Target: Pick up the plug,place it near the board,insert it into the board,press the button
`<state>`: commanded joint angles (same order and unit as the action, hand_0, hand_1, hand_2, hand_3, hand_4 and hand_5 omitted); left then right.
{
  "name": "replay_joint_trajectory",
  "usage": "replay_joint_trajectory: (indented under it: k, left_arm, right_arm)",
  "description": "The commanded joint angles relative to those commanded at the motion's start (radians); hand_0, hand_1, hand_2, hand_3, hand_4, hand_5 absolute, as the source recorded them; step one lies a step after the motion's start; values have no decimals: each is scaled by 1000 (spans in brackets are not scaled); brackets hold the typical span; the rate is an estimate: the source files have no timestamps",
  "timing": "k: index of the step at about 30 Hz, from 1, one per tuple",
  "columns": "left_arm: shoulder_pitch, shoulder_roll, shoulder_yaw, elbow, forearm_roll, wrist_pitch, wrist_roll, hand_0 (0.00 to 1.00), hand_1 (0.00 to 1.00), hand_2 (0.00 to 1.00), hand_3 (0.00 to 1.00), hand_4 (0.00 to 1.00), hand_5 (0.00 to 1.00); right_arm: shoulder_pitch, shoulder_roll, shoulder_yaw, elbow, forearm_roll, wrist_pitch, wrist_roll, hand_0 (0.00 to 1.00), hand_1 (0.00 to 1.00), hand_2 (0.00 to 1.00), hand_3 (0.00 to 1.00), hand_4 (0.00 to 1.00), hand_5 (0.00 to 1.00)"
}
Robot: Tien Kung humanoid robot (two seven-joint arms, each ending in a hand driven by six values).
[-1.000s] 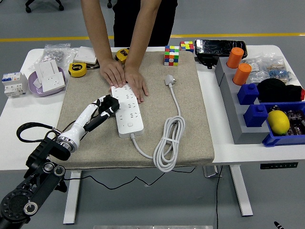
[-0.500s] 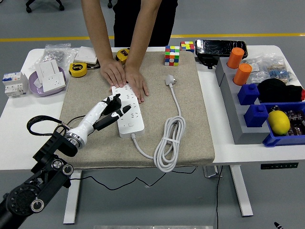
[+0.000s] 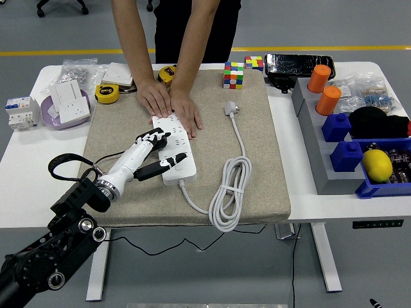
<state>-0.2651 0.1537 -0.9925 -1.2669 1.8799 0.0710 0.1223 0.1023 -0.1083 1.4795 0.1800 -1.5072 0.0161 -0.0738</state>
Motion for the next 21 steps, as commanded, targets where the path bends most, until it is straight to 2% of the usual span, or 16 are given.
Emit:
replay_joint_trajectory:
  k: [8,21]
  left_arm:
    - [-18,0,12,2,67,3,13,998,998,954,931,998,998]
    - [-20,2,36,0,109,-3,34,998,998,951,929,998,998]
  right_arm:
    - [3,0,-1,0,3,0,0,826,756,748,780,998,967]
    - [5,-1,0,0,4,-1,0,826,757,748,780,998,967]
